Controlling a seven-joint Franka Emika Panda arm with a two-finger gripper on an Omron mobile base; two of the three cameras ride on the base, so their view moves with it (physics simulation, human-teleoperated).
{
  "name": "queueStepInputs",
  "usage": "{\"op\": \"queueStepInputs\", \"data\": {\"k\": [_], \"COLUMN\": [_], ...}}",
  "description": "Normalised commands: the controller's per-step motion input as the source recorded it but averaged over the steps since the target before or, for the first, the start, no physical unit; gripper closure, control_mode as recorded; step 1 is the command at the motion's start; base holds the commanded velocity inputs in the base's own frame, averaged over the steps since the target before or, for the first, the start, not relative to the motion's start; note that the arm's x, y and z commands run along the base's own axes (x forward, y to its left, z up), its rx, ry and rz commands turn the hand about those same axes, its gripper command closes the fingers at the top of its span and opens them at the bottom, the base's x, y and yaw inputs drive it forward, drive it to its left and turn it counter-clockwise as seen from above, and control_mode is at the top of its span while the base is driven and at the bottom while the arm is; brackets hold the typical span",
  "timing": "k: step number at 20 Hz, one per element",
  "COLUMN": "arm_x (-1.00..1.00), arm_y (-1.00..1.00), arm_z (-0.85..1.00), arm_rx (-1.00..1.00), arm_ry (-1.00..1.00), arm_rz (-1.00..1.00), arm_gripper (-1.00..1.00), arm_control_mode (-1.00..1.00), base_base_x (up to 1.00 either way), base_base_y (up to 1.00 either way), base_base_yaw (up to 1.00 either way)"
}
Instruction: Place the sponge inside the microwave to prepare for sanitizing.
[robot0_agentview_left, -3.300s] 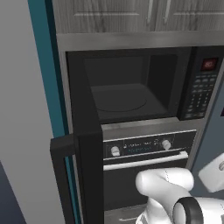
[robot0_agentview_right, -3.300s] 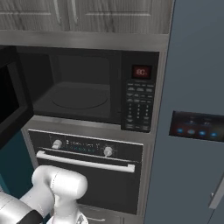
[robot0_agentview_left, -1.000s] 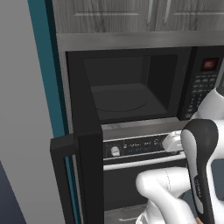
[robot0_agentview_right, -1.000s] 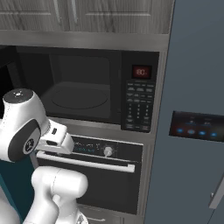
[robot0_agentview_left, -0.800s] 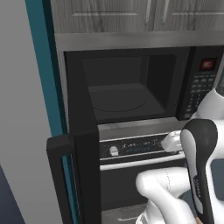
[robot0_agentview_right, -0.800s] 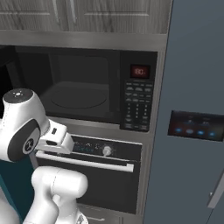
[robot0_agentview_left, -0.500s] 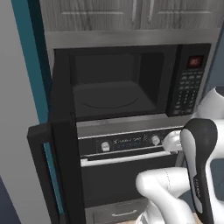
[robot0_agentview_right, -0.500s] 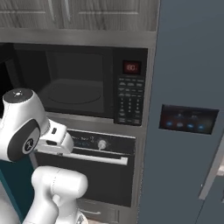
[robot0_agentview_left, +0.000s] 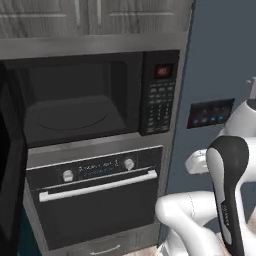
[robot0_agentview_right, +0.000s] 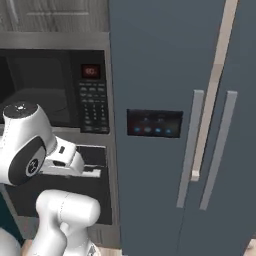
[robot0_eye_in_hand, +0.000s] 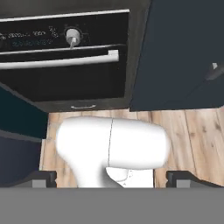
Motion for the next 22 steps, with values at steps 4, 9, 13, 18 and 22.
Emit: {"op": "queueStepInputs", "data": {"k": [4,9,13,18,22], "arm_x": [0.00,0.00,0.00,0.00,0.00], "arm_y": [0.00,0.00,0.00,0.00,0.00], "arm_z": [0.00,0.00,0.00,0.00,0.00], "arm_rx": [0.00,0.00,0.00,0.00,0.00], "arm_ry": [0.00,0.00,0.00,0.00,0.00], "arm_rz": [0.00,0.00,0.00,0.00,0.00], "arm_gripper": [-1.00,-1.00,-1.00,-1.00,-1.00], "arm_control_mode": [1.00,1.00,1.00,1.00,1.00], "base_base_x": [0.32,0.29,0.50,0.57,0.57], "base_base_y": [-0.59,-0.53,-0.67,-0.77,-0.74], "base_base_yaw": [-0.71,-0.74,-0.64,-0.60,-0.61]}}
